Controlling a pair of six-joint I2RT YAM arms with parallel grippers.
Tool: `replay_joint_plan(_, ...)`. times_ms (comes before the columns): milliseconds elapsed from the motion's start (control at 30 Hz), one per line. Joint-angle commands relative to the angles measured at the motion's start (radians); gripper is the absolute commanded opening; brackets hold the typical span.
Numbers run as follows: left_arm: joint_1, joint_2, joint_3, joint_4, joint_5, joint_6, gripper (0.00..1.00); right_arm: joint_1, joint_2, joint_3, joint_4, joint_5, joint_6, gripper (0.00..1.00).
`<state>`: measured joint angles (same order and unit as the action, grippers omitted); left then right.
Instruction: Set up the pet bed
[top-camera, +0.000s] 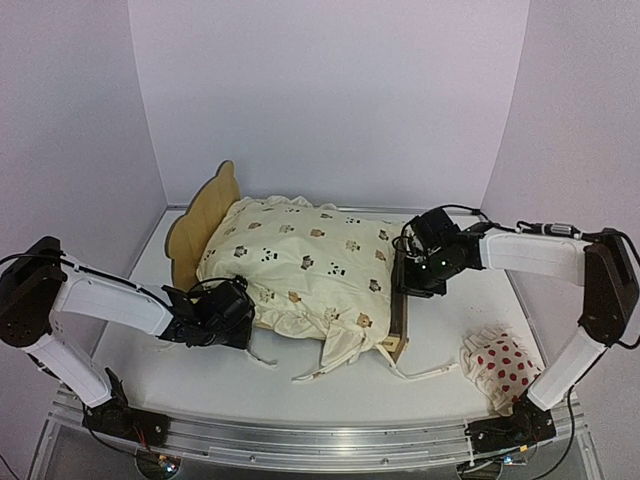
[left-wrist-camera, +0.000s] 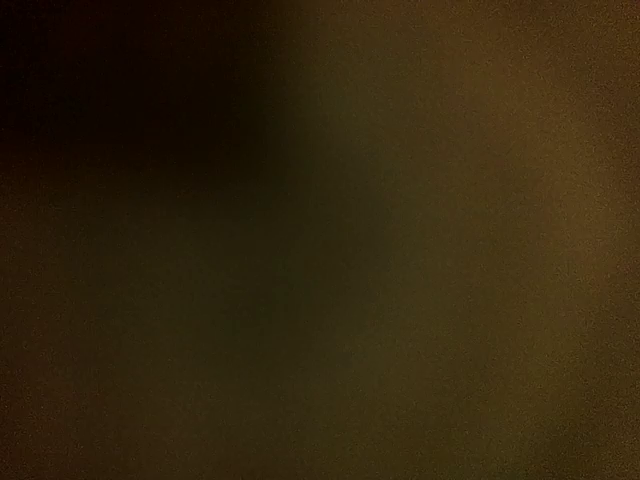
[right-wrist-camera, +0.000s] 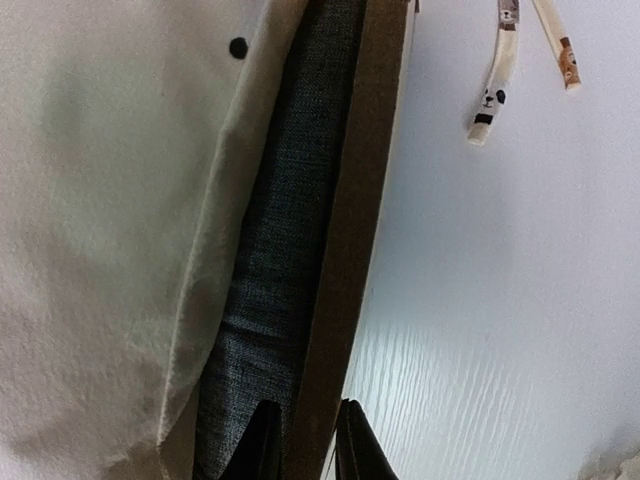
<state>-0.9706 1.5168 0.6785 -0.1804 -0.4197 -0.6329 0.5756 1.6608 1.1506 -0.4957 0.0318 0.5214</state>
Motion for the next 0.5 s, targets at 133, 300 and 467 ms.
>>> replay_joint_plan(133, 0.082, 0.022, 0.023, 0.127, -0.048, 0.073, 0.27, 0.070, -0.246, -0.152, -0.164, -0.094, -0.089, 0.61)
replay_joint_plan(300, 0.082, -0.004, 0.001, 0.128, -0.017, 0.070, 0.27, -0.010, -0.267, -0.003, -0.213, -0.038, -0.149, 0.64)
replay_joint_plan(467, 0.081, -0.039, -0.008, 0.096, 0.005, 0.071, 0.27, -0.187, -0.075, 0.300, -0.213, -0.090, -0.183, 0.54)
